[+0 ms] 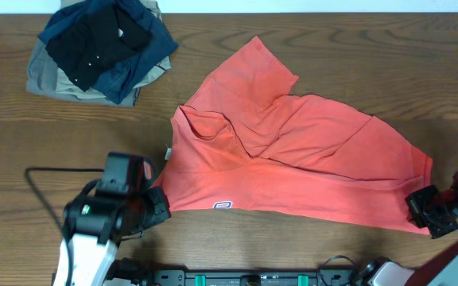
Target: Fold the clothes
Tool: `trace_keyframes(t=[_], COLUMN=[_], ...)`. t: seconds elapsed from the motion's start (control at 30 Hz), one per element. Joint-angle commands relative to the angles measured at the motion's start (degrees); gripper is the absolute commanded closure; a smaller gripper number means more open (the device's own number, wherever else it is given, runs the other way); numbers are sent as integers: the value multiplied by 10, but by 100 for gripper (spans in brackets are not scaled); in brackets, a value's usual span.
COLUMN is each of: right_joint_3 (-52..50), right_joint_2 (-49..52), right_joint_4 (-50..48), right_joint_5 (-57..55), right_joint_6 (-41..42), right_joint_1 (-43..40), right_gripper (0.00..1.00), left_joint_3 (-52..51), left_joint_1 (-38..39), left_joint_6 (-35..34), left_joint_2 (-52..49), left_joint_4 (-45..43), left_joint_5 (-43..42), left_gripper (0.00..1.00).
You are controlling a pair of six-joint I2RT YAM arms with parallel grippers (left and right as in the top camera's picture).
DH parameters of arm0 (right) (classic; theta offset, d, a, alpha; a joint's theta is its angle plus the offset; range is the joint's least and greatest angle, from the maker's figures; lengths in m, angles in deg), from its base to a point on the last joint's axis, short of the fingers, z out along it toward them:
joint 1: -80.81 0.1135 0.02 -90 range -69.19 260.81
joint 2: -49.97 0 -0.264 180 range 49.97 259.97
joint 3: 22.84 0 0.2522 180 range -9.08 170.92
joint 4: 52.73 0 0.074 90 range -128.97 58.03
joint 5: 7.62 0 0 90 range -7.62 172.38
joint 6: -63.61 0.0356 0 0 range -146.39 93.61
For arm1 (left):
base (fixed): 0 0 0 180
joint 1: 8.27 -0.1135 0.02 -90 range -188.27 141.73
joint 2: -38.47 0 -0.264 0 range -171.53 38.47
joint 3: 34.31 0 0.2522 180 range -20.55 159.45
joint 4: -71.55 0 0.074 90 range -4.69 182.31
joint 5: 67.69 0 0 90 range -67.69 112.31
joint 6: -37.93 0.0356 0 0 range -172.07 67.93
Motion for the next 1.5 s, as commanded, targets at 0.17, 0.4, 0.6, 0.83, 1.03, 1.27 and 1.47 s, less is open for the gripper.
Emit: trace_keyframes(t=[0.17, 0.4, 0.6, 0.83, 1.03, 1.27, 1.47], right_joint_3=[36, 36, 36, 36, 36, 36, 36], right_joint_2=[-135, -133, -126, -108, -90, -90, -90], right_joint_4=[-6, -19, -24, -32, -36, -36, -34], right_joint_5=[138, 132, 88, 82, 82, 73, 66], right_joint_6=[-79, -59, -38, -25, -25, -25, -25], right_joint_1=[41, 117, 151, 178, 181, 181, 181], right_gripper=[95, 97, 98, 94, 93, 91, 90], left_joint_3=[-3, -2, 10, 10, 10, 10, 10], left_joint_1=[0, 0, 0, -1, -1, -1, -1], left_joint_6=[33, 91, 99, 76, 56, 3, 3], left_joint_2=[-48, -254, -358, -433, -501, -518, -466], left_joint_4=[-126, -241, -300, -302, -257, -173, -107], left_joint_5=[-29, -31, -29, -2, 4, 7, 28], left_gripper=[94, 94, 94, 94, 94, 94, 94])
